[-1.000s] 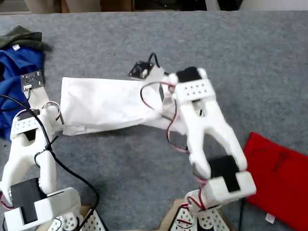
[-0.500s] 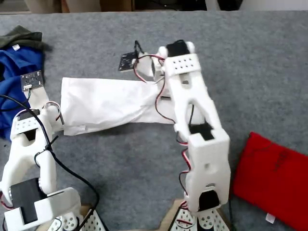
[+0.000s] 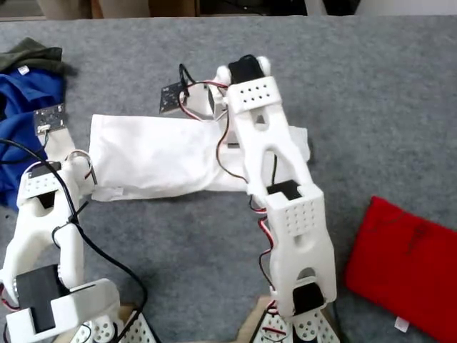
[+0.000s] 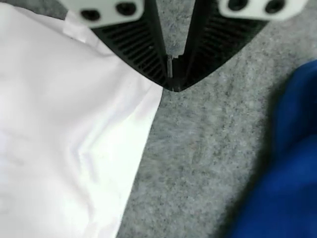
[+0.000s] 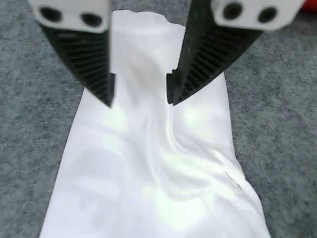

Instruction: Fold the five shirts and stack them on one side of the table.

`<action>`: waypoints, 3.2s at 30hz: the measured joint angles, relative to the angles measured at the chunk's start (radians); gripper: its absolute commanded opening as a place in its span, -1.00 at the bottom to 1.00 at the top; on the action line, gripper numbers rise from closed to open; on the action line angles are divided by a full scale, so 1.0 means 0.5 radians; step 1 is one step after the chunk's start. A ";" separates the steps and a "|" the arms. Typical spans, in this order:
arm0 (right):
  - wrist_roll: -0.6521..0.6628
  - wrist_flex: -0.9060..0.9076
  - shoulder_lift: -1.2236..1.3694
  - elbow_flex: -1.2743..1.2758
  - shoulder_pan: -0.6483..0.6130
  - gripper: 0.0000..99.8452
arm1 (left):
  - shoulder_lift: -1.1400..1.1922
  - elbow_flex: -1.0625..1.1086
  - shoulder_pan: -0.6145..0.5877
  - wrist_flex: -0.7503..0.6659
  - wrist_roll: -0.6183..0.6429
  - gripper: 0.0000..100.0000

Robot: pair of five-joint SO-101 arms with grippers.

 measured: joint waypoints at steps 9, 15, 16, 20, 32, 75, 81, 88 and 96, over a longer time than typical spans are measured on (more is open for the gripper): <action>-0.101 0.015 -0.338 0.264 0.000 -1.00 | 0.000 0.000 0.003 0.000 0.000 -0.96; -0.313 -0.147 -0.638 0.930 0.000 -0.99 | 0.000 0.000 0.003 0.000 0.000 -0.96; -0.359 -0.206 -0.700 1.031 0.000 -0.99 | 0.000 0.000 0.003 0.000 0.000 -0.96; -0.571 -0.497 -0.945 1.356 0.015 -0.99 | 0.000 -0.009 0.003 0.000 0.000 -0.96; -1.154 -0.893 -1.114 1.504 0.374 -0.99 | 0.043 -0.921 -0.015 0.961 0.000 -0.49; -1.409 -1.608 -1.114 1.900 0.580 -0.99 | 1.841 -2.682 0.199 2.035 0.546 -0.95; -1.409 -1.617 -1.031 1.900 0.580 -0.99 | 1.841 -2.753 0.273 2.114 0.522 -0.95; -1.409 -1.605 -1.019 1.881 0.580 -0.99 | 1.568 -2.780 0.341 2.163 0.516 -0.64; -1.409 -1.577 -1.019 1.878 0.580 -0.99 | 1.461 -2.783 0.150 2.142 0.135 -0.58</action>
